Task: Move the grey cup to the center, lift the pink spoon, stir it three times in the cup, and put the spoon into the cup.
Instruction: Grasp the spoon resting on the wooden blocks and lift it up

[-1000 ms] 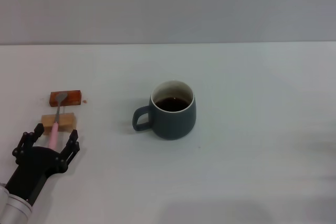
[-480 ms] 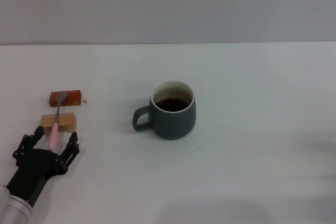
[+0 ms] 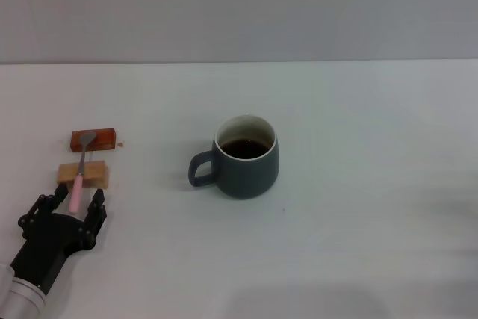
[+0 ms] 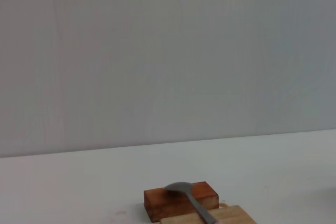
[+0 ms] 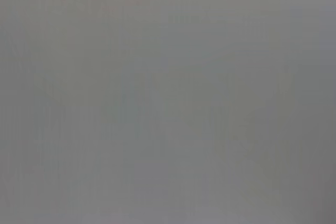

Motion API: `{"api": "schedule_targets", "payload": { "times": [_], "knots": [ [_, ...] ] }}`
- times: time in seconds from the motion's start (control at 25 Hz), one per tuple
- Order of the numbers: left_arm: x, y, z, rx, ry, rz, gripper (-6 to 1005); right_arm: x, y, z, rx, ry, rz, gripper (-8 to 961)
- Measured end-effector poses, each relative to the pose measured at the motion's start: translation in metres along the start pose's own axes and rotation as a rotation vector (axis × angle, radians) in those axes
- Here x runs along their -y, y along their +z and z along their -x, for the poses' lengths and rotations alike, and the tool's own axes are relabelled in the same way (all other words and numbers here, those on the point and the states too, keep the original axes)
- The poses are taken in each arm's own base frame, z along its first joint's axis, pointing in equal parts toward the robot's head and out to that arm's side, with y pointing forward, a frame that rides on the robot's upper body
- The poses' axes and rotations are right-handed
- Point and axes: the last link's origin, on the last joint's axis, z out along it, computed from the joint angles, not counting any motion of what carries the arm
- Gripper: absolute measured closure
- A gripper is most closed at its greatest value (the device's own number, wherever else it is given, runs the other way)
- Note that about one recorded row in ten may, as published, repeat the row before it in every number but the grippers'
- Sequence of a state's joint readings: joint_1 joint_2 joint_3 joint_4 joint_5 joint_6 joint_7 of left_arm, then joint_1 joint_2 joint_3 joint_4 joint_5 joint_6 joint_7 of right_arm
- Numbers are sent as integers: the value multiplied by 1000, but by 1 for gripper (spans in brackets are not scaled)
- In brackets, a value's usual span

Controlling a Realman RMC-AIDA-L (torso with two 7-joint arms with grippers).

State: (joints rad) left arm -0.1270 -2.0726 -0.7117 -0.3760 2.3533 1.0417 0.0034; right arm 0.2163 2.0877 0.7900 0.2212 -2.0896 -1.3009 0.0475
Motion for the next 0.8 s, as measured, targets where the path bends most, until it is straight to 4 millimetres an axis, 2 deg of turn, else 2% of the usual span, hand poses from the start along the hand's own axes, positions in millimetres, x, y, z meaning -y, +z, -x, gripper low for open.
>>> {"api": "schedule_targets", "payload": {
  "times": [0.2, 0.56, 0.76, 0.8],
  "knots": [
    [-1, 1, -2, -6, -6, 0, 338, 0, 0, 0, 0, 0, 0, 954],
    [-1, 1, -2, -10, -10, -2, 548, 0, 0, 0, -2, -2, 3, 954],
    [-1, 1, -2, -10, -10, -3, 549, 1, -1, 0, -2, -3, 1, 954],
    [-1, 1, -2, -10, -10, -3, 576, 1, -1, 0, -2, -3, 1, 954]
  ]
}}
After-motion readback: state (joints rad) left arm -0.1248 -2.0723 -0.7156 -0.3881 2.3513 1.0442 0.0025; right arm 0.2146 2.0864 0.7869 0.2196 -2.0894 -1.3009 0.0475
